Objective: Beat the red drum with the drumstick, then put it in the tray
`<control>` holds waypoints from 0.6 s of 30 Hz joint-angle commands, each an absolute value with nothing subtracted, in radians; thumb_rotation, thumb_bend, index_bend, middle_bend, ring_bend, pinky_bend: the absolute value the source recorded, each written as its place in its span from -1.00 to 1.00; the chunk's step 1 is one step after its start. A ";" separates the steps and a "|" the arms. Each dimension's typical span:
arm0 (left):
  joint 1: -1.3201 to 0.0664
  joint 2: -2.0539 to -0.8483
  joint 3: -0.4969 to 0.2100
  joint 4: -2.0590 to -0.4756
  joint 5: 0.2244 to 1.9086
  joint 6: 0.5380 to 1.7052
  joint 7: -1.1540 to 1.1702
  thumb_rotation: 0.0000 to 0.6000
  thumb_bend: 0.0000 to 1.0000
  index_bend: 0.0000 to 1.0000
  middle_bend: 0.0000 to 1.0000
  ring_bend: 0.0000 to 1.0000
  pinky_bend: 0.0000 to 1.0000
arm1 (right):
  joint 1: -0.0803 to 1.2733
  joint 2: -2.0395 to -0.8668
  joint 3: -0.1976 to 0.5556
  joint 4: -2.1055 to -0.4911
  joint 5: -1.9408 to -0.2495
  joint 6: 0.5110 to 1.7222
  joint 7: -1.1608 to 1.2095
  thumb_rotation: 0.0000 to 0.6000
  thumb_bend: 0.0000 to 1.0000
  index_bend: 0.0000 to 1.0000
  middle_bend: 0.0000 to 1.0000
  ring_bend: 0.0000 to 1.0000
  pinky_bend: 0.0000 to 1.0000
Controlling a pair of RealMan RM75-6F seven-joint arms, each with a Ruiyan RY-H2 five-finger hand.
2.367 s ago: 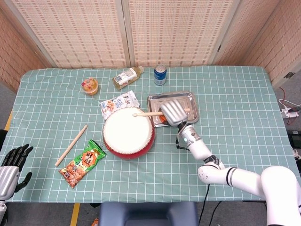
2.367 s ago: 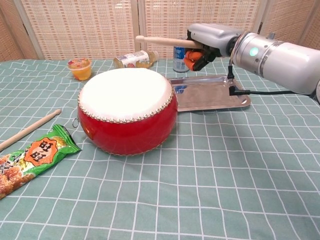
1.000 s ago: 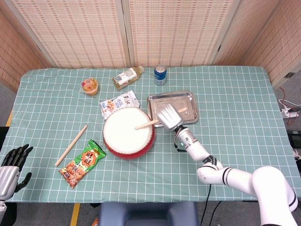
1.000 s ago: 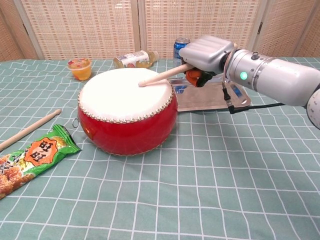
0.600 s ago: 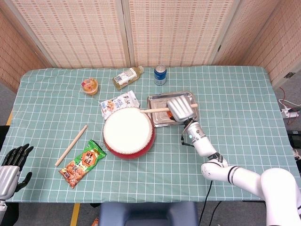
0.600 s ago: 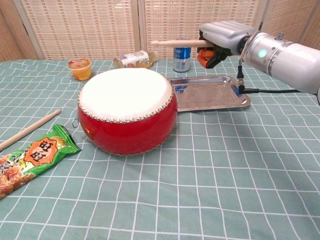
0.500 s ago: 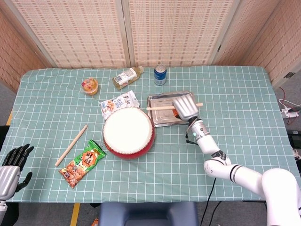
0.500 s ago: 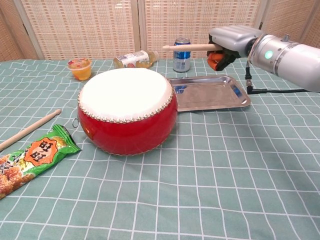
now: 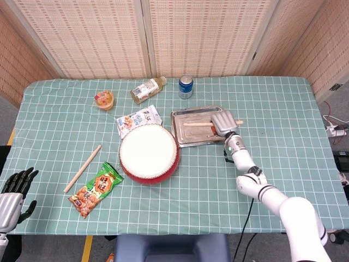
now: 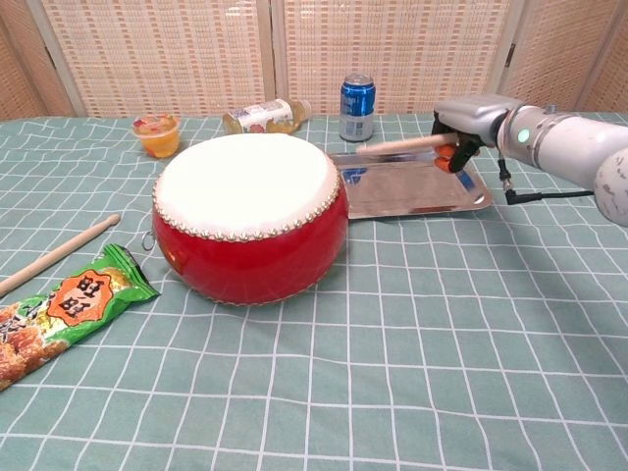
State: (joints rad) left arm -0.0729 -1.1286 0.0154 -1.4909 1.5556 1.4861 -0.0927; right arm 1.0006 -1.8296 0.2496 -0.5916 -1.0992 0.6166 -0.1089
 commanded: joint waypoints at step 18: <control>-0.080 -1.129 0.011 -1.490 1.545 1.466 -0.091 1.00 -0.27 -0.98 -1.00 -1.00 -0.98 | 1.061 -1.953 0.255 -0.338 -1.201 0.512 0.134 1.00 -0.39 -0.38 -0.33 -0.54 -0.23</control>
State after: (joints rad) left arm -0.0803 -1.1288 0.0109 -1.4897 1.5451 1.4657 -0.0915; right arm 1.0651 -1.9599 0.2572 -0.3338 -1.1933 0.5049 0.1263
